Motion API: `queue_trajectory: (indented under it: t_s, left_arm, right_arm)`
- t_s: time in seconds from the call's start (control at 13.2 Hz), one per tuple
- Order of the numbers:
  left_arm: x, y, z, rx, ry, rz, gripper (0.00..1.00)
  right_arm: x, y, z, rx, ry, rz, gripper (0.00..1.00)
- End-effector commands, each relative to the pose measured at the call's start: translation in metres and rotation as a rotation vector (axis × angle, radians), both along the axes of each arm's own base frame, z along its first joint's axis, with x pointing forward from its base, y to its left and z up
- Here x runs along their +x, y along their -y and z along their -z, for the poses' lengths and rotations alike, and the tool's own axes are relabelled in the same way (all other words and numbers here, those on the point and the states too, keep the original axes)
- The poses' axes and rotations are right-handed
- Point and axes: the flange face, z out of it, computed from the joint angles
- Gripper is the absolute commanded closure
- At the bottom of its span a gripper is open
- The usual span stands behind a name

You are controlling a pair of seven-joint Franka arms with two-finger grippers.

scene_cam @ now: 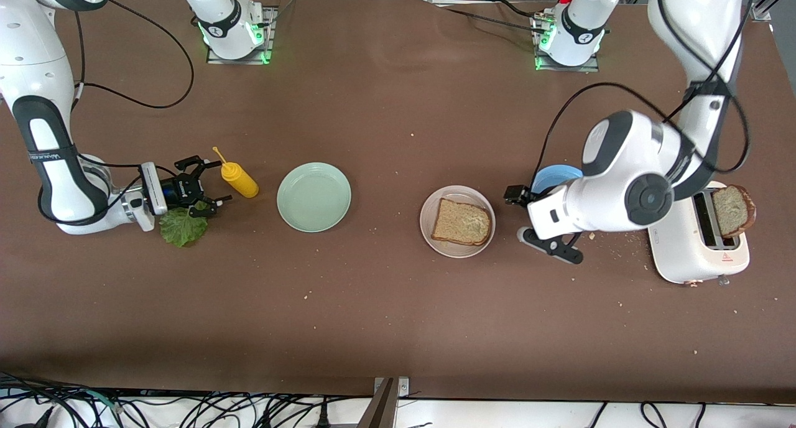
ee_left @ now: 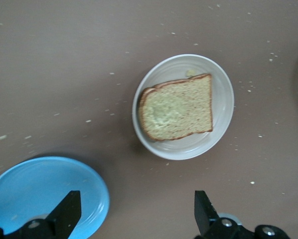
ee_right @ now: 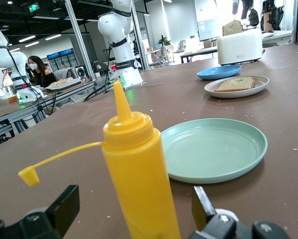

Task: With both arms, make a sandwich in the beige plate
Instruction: 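Release the bread on the beige plate while the right gripper grasps the bottle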

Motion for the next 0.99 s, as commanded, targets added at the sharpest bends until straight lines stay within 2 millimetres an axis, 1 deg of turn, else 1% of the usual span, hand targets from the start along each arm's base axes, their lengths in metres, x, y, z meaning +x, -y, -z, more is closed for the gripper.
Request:
queue_trajectory:
  t_s: [0.0, 0.08, 0.15, 0.23, 0.3, 0.45, 0.53, 0.61, 0.68, 0.76, 0.83, 0.91]
  left_arm:
    - [-0.011, -0.018, -0.057, 0.114, 0.087, -0.014, 0.0]
    - [-0.01, -0.036, -0.078, 0.121, 0.12, -0.038, 0.0]
    - [-0.005, -0.061, -0.087, 0.122, 0.132, -0.071, 0.0]
    - [-0.003, -0.078, -0.092, 0.12, 0.135, -0.077, 0.0]
    - [-0.008, -0.09, -0.12, 0.13, 0.145, -0.082, 0.0]
    - [-0.01, -0.095, -0.149, 0.185, 0.164, -0.074, 0.0]
    - [-0.009, -0.098, -0.16, 0.187, 0.183, -0.083, 0.0]
    - [-0.008, -0.103, -0.165, 0.188, 0.189, -0.091, 0.0]
    - [-0.011, -0.105, -0.171, 0.192, 0.186, -0.095, 0.0]
    - [-0.013, -0.109, -0.18, 0.213, 0.183, -0.096, 0.0]
    - [-0.014, -0.106, -0.183, 0.247, 0.189, -0.085, 0.0]
    - [-0.013, -0.105, -0.183, 0.286, 0.199, -0.072, 0.0]
  right_arm:
    - [-0.008, 0.0, 0.001, 0.04, 0.004, 0.017, 0.0]
    - [-0.01, -0.001, 0.002, 0.044, 0.003, 0.015, 0.0]
    - [-0.01, -0.002, 0.003, 0.044, 0.003, 0.013, 0.0]
    - [-0.013, -0.003, 0.006, 0.047, -0.005, 0.013, 0.0]
    - [-0.016, -0.004, 0.009, 0.048, -0.012, 0.015, 0.0]
    - [-0.017, -0.011, 0.013, 0.07, -0.012, 0.032, 0.0]
    - [-0.02, -0.016, 0.016, 0.076, -0.021, 0.035, 0.0]
    - [-0.02, -0.021, 0.018, 0.087, -0.024, 0.05, 0.01]
    - [-0.02, -0.024, 0.021, 0.091, -0.026, 0.05, 0.08]
    - [-0.019, -0.025, 0.021, 0.092, -0.013, 0.055, 0.48]
    - [-0.017, -0.027, 0.021, 0.091, 0.009, 0.055, 0.79]
    - [-0.016, -0.029, 0.022, 0.086, 0.013, 0.055, 1.0]
